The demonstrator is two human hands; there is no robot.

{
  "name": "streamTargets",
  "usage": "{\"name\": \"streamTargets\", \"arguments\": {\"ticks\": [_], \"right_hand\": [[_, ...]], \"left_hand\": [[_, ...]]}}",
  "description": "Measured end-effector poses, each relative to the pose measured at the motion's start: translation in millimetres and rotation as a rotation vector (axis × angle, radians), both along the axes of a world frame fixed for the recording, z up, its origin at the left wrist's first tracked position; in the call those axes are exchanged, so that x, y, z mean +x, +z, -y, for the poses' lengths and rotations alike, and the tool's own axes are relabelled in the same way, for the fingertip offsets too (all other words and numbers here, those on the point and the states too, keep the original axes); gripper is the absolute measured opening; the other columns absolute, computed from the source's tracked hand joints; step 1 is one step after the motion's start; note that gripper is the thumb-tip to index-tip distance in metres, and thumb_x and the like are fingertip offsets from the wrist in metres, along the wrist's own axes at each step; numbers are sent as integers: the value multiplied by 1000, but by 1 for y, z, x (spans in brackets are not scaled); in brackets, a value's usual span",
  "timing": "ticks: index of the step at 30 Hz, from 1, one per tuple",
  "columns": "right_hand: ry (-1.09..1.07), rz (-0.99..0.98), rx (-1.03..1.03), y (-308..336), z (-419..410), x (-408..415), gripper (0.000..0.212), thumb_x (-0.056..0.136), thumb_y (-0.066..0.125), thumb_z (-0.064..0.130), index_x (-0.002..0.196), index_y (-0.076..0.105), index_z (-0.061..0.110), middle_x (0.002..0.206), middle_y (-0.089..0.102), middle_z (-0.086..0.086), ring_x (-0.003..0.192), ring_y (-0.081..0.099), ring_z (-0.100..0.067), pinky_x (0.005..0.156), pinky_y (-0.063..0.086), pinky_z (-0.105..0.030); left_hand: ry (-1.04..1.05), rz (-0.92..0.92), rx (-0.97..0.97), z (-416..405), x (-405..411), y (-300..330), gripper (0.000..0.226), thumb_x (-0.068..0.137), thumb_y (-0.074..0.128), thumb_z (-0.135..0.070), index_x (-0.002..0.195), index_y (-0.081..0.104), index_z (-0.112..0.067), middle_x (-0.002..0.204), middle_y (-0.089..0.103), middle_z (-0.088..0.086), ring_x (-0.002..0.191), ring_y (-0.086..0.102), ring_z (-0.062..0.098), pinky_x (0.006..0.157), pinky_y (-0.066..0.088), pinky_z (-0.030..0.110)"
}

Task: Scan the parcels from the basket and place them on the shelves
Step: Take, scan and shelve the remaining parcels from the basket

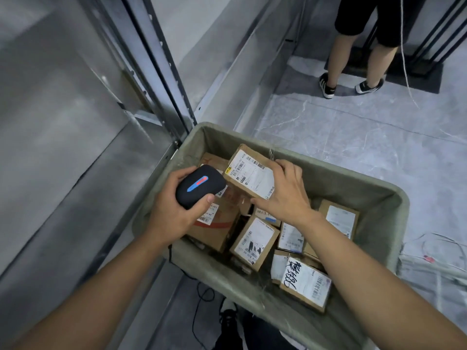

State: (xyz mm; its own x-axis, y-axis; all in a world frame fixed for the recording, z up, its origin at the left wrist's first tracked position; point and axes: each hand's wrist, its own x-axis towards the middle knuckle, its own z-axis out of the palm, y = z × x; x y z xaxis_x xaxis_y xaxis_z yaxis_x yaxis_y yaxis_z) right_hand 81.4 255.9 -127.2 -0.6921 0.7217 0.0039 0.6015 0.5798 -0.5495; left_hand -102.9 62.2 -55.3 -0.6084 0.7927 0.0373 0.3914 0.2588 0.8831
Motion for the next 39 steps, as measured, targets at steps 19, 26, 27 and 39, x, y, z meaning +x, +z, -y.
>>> {"name": "streamTargets", "arguments": {"ticks": [19, 26, 27, 39], "right_hand": [[404, -118, 234, 109, 99, -49, 111, 67, 85, 55, 153, 30, 12, 152, 32, -8, 143, 22, -25, 121, 26, -47], [615, -159, 330, 146, 152, -64, 107, 72, 60, 74, 153, 31, 12, 151, 32, -9, 141, 26, -26, 121, 25, -46], [639, -166, 345, 150, 159, -67, 105, 73, 64, 72, 153, 30, 12, 152, 32, -8, 142, 26, -26, 121, 26, -47], [896, -221, 439, 204, 240, -92, 105, 71, 82, 48, 155, 29, 12, 155, 29, -8, 146, 22, -27, 122, 28, -47]], "left_hand": [[132, -289, 60, 175, -9, 75, 71, 67, 78, -57, 131, 53, -41, 120, 64, -29, 103, 67, -2, 84, 52, 12], [185, -468, -15, 261, -2, 108, 67, 66, 73, -62, 125, 41, -66, 113, 61, -42, 97, 66, -7, 81, 50, 13], [194, -491, -26, 272, 0, 112, 68, 66, 72, -63, 126, 41, -65, 114, 61, -41, 96, 67, -4, 82, 52, 17], [259, -674, -96, 371, 20, 146, 72, 68, 70, -61, 132, 45, -41, 107, 67, -23, 84, 72, 16, 75, 60, 37]]}}
